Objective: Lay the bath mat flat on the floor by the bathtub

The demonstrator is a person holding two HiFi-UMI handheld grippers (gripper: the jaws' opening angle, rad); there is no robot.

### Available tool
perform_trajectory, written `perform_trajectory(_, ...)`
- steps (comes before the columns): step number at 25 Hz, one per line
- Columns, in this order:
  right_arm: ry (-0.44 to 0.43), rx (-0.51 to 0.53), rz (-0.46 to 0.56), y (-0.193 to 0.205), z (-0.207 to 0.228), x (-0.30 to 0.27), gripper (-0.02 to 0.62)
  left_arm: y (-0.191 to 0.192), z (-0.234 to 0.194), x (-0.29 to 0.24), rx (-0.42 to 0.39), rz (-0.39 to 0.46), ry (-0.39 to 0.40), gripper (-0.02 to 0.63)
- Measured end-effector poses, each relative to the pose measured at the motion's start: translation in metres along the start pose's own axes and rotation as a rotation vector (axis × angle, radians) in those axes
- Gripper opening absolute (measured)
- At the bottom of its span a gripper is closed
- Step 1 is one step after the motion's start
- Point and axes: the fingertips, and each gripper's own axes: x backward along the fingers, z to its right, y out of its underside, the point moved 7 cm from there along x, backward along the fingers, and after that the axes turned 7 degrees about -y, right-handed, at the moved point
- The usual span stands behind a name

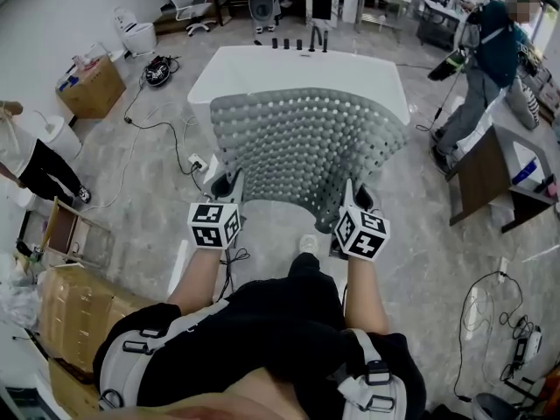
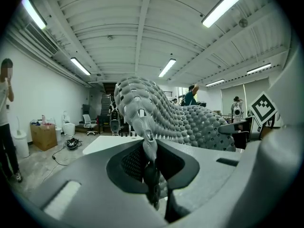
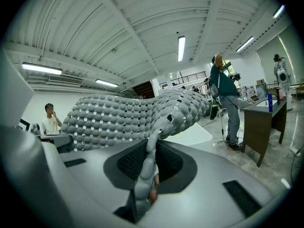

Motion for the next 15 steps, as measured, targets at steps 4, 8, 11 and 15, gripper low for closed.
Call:
perform_trajectory(4,-0.013,0.009,-0.005,-0.015,0.015,-0.04,0.048,-0.007,-0.004,-0.039,-0.003,0.0,-0.009,0.041)
perform_trajectory(8,-0.026,0.01,-0.02,-0.03,0.04,-0.088,0.048,-0.015,-0.006,-0.092,0.0,-0.018,-0.028,0.041)
perform_trajectory(11,-0.032,0.007,-0.033,-0.045,0.061,-0.126,0.048,-0.023,-0.005,-0.136,0.002,-0.032,-0.033,0.041)
perform_trajectory(15,-0.039,-0.004,-0.049,-0.067,0.088,-0.181,0.048,-0.039,-0.006,-0.197,-0.007,-0.042,-0.033,0.041)
